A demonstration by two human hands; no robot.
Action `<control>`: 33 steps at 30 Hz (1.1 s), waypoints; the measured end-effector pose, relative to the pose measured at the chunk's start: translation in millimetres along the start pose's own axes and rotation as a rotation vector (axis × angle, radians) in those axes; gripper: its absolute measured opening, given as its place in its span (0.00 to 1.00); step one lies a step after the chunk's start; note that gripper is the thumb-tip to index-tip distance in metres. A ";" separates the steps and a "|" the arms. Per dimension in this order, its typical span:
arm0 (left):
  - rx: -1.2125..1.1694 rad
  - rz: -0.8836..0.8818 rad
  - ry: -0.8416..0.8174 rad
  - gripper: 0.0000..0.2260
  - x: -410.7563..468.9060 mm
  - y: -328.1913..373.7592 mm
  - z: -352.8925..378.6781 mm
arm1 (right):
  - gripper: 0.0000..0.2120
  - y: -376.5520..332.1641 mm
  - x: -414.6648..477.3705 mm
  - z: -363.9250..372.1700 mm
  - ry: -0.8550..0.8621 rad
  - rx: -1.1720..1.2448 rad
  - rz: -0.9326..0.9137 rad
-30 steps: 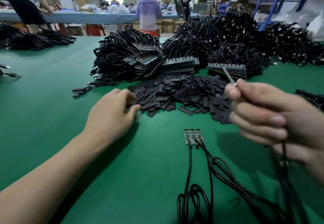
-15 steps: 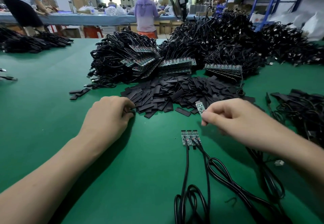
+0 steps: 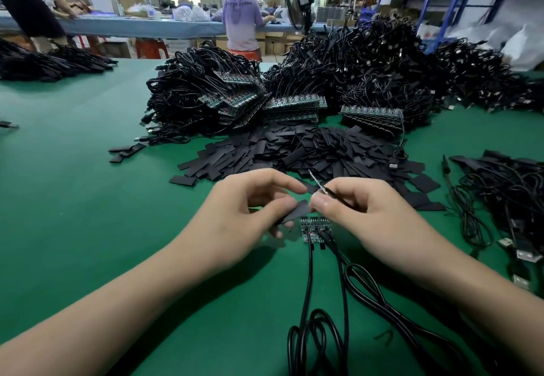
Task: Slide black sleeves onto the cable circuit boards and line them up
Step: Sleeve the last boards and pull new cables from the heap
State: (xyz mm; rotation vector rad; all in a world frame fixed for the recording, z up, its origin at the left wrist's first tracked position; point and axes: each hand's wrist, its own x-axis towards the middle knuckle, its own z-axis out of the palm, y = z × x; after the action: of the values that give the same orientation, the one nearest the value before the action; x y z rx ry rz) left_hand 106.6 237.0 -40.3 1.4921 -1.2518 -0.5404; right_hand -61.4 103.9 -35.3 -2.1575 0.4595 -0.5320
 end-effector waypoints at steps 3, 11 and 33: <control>-0.037 0.008 0.022 0.07 -1.4 -0.5 4.3 | 0.15 -1.7 -0.9 -1.6 -0.061 0.069 0.028; 0.345 0.217 0.100 0.13 -7.4 4.5 4.9 | 0.12 2.2 -1.1 0.8 -0.034 0.081 0.049; 0.389 0.285 0.157 0.08 -1.6 1.7 -10.4 | 0.16 0.5 -5.8 -8.8 -0.127 -0.140 -0.015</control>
State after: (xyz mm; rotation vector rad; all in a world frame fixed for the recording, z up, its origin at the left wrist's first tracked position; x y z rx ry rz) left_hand 114.1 243.1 -35.7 1.5986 -1.4686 0.0124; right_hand -70.9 100.7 -32.0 -2.3145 0.4210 -0.3780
